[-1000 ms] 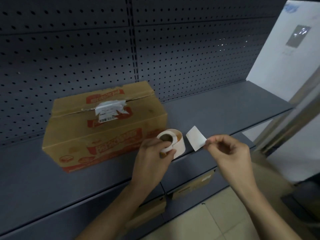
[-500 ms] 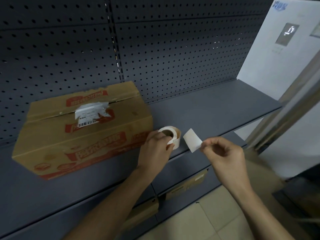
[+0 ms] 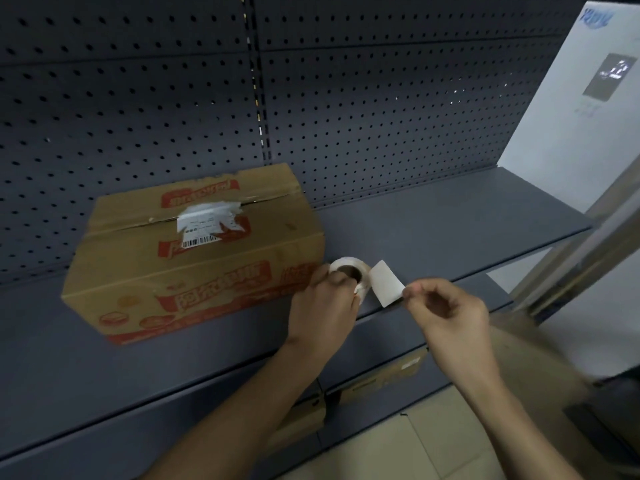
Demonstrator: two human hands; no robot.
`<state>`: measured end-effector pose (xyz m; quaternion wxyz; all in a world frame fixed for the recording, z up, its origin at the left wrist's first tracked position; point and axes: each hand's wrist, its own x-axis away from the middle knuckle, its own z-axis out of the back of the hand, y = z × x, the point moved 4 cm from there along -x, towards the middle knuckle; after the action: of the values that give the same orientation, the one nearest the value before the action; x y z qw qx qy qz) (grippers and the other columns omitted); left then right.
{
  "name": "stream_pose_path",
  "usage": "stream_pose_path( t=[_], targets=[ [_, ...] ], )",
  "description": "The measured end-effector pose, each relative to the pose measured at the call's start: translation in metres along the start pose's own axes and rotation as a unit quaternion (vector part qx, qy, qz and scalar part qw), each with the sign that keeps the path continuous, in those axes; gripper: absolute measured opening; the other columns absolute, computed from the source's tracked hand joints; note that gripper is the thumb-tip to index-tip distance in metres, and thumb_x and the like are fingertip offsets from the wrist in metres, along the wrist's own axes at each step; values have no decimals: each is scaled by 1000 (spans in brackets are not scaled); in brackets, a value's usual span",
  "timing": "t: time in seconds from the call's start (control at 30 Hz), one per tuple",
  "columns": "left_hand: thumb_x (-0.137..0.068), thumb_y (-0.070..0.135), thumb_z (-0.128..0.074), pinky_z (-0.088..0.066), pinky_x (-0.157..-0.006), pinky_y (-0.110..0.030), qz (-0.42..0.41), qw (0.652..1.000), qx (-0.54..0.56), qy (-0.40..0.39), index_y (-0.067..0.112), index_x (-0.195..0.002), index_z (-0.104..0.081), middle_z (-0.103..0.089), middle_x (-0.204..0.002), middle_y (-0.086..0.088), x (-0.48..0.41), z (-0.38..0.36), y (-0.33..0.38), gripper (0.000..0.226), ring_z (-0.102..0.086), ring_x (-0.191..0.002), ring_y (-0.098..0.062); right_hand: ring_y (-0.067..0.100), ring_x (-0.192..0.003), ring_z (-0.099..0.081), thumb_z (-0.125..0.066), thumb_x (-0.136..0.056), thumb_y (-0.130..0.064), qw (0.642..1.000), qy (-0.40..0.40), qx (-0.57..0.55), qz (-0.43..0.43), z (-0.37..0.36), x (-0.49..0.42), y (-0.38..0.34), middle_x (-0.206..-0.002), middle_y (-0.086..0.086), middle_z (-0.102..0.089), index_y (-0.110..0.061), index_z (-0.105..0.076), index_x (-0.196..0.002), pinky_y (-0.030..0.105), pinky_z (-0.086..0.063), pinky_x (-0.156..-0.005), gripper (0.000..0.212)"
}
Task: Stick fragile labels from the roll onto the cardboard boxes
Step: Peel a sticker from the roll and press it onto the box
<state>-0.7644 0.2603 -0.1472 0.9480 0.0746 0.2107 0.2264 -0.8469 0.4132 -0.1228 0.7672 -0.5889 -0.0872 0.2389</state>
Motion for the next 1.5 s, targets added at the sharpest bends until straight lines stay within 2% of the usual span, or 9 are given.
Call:
stream_pose_path(
  t=[0.17, 0.3, 0.5, 0.6, 0.77, 0.93, 1.03, 1.2, 1.5],
  targets=[
    [-85, 31, -70, -59, -72, -39, -14, 997, 63, 31, 22, -112, -69, -64, -120, 7, 17, 13, -10, 29, -51, -126, -25, 16, -79, -69, -70, -84, -3, 998, 7, -4, 60, -6, 5, -13, -80, -3, -72, -28, -72, -79, 28, -56, -77, 26],
    [-88, 25, -71, -56, -78, -35, 48, 968, 240, 63, 18, -101, -75, -71, -102, 7, 36, 42, -26, 15, -65, -99, -14, 15, -75, -65, -71, -84, -4, 989, 20, 3, 145, -16, 10, -30, -79, -4, -69, -25, -71, -81, 22, -54, -69, 21],
    [-83, 39, -66, -60, -79, -40, 279, 721, 634, 20, 20, -84, -80, -76, -87, -7, 56, 73, -37, 24, -72, -84, -25, 9, -71, -64, -68, -90, -14, 941, -7, 123, 315, -50, 22, -40, -94, -5, -67, -13, -70, -91, 28, -54, -62, 2],
    [-85, 38, -66, -59, -77, -39, 310, 680, 665, 19, 16, -84, -80, -75, -89, -12, 63, 75, -41, 26, -72, -84, -25, 13, -71, -66, -58, -92, -26, 917, -24, 159, 366, -66, 32, -42, -100, -4, -69, -14, -72, -94, 30, -57, -60, 18],
    [-90, 21, -68, -60, -84, -43, 314, 706, 634, 33, 6, -91, -76, -75, -96, -14, 72, 77, -52, 17, -73, -93, -30, 14, -71, -65, -61, -90, -21, 882, -51, 196, 426, -85, 43, -43, -97, -3, -68, -13, -72, -92, 29, -56, -55, 14],
    [-93, 8, -64, -61, -80, -37, 320, 730, 600, 63, 5, -95, -74, -76, -93, -10, 77, 76, -61, 11, -73, -90, -24, 12, -89, -67, -62, -91, -30, 887, -120, 194, 402, -93, 44, -37, -107, -5, -66, -18, -72, -106, 29, -58, -71, 22],
    [-93, 8, -63, -60, -71, -29, 302, 768, 559, 83, 14, -88, -74, -76, -82, -1, 74, 78, -67, 14, -72, -77, -13, 5, -93, -64, -63, -93, -38, 915, -141, 159, 344, -88, 42, -34, -109, -9, -64, -22, -69, -112, 23, -55, -78, 25],
    [-91, 15, -68, -55, -71, -32, 208, 875, 435, 50, 24, -87, -75, -73, -77, 10, 62, 76, -67, 13, -67, -74, -8, 6, -84, -64, -72, -88, -20, 971, -89, 33, 218, -74, 24, -31, -97, -3, -68, -16, -73, -103, 13, -49, -70, 16],
    [-92, 16, -67, -41, -65, -7, 141, 913, 382, 29, 23, -90, -75, -70, -80, 19, 47, 79, -52, 11, -63, -75, 5, 6, -59, -47, -72, -88, -12, 978, -172, -104, 50, -78, 0, -16, -56, -13, -51, -21, -73, -79, 17, -40, -59, 13]
  ],
)
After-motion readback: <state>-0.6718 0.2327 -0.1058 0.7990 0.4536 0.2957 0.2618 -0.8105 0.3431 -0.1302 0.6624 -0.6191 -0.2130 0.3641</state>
